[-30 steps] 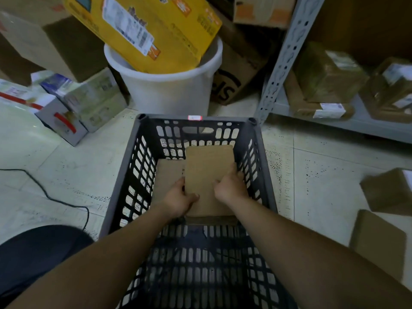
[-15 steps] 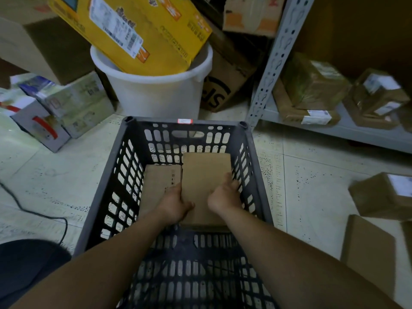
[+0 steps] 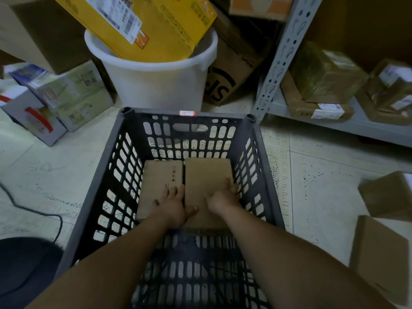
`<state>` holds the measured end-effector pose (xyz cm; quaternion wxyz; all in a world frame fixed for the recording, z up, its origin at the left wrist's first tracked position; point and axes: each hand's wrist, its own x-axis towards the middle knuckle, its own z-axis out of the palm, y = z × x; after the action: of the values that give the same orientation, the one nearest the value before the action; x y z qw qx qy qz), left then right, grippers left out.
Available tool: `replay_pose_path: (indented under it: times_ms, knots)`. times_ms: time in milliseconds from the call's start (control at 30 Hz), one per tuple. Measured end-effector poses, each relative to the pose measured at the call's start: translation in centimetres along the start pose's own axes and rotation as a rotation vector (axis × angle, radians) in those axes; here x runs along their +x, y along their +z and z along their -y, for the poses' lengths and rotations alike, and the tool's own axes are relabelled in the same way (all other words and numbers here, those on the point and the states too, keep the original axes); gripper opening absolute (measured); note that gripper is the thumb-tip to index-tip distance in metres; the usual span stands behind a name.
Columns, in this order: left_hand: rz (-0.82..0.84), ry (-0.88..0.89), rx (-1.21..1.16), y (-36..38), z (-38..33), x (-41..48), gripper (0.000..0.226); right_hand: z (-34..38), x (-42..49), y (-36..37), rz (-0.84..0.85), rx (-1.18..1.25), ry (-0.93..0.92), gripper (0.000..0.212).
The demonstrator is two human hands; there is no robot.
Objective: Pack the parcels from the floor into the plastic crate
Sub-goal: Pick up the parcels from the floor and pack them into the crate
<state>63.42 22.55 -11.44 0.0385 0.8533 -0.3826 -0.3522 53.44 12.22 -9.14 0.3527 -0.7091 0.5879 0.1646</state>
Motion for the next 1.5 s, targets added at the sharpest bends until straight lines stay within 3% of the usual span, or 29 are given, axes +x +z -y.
replay_pose_path:
  times_ms: [233, 433, 533, 867, 1200, 1500]
  knots:
    - [0.014, -0.085, -0.181, -9.2, -1.4, -7.4, 0.083, 2.3, -7.0, -5.9, 0.053, -0.013, -0.123, 0.078]
    - [0.051, -0.103, -0.434, -20.7, -6.3, -19.6, 0.083, 4.3, -19.2, -18.0, 0.065, 0.073, -0.21, 0.072]
    - [0.026, -0.11, -0.449, -25.9, -10.2, -26.2, 0.078, 4.6, -26.2, -24.6, 0.081, 0.138, -0.215, 0.06]
    - [0.047, 0.149, -0.395, -37.0, -23.5, -45.3, 0.071, -0.7, -48.1, -41.7, -0.069, 0.265, -0.193, 0.074]
    - [0.069, 0.523, -0.185, -36.8, -43.1, -59.4, 0.071, -18.1, -65.2, -53.0, -0.384, 0.377, -0.033, 0.071]
    - [0.171, 0.807, -0.061, -25.5, -65.0, -70.6, 0.072, -42.5, -75.1, -60.5, -0.564, 0.498, 0.208, 0.073]
